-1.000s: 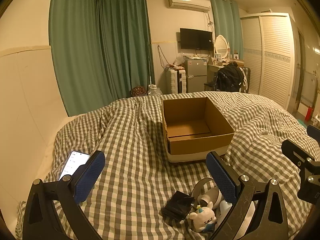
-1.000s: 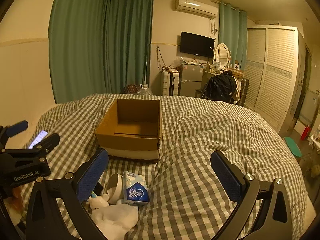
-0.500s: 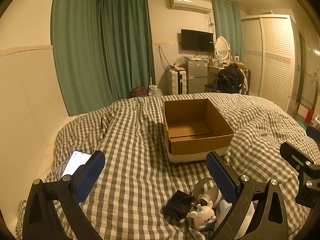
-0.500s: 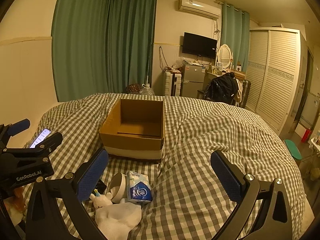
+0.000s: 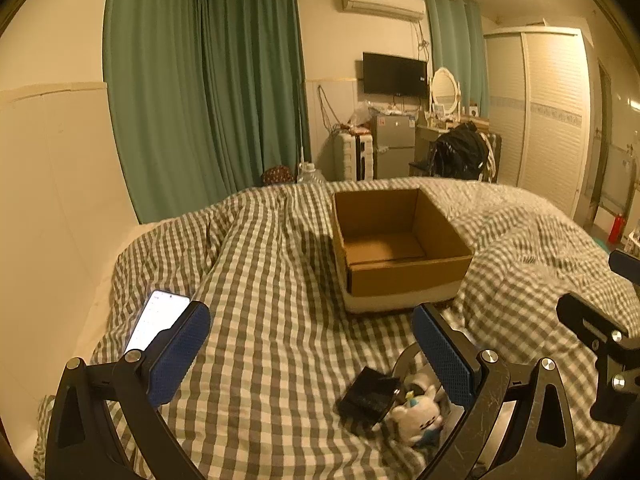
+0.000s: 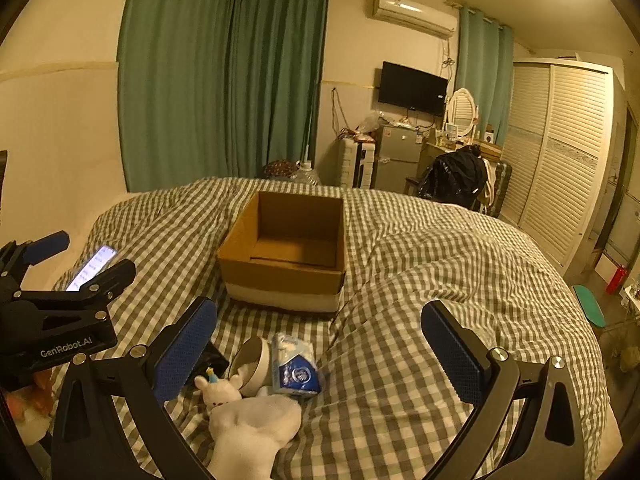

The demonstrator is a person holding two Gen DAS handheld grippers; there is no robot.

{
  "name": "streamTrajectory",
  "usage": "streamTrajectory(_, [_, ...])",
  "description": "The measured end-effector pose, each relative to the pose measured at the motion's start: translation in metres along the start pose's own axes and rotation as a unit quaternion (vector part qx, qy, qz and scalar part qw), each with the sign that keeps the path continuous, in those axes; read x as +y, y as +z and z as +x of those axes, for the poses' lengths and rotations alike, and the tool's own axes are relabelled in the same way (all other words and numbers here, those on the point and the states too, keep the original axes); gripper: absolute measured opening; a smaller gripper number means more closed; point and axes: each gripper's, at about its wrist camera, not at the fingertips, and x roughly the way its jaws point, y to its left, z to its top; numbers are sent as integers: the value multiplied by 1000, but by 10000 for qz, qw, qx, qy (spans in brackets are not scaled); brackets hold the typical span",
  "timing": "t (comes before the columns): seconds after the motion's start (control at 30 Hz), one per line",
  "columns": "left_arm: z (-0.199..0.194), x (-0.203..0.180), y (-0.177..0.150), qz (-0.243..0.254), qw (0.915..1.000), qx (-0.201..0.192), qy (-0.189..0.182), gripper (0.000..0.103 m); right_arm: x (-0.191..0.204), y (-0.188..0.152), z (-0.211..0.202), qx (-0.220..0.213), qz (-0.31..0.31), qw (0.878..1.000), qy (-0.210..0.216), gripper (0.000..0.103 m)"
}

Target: Organize objects

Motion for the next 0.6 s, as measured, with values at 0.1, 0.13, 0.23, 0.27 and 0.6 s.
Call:
streamTrajectory(0.1, [8,3,-9,64,9998,177,20,103,5,-10,10,258,-75,9996,97,103])
streamTrajectory(0.13, [12,4,-12,83,9997,244,22,103,7,-15,14,353,-116,9993,102,103])
streamTrajectory(0.23, [25,6,-25,157,9987,493,26,103,11,-30,27,681,-216,9973,148,103])
streamTrajectory(0.27, [31,5,-30,190,9980,606,21,103,13,-36,32,812,-233,9963,188,103])
streamTrajectory(0.6, [66,-1,-61,311,9921,1198,-180,103,41,-81,67,1806,-549,9798,662,90])
